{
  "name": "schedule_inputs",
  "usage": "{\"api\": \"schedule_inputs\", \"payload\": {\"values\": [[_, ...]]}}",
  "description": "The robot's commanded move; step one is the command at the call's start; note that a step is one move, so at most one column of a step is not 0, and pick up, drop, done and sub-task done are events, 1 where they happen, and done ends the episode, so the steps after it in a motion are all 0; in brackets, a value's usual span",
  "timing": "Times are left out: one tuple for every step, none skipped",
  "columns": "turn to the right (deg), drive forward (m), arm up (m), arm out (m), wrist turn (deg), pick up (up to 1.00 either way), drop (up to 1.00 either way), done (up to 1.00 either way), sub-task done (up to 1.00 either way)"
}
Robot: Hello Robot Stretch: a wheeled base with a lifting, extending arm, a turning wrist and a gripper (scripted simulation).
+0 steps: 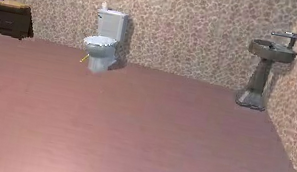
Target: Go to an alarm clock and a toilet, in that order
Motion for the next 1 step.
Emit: {"api": "schedule_inputs", "payload": {"values": [[-45.0, 0.00, 0.00, 0.00, 0.0, 0.00, 0.00, 0.00, 0.00]]}}
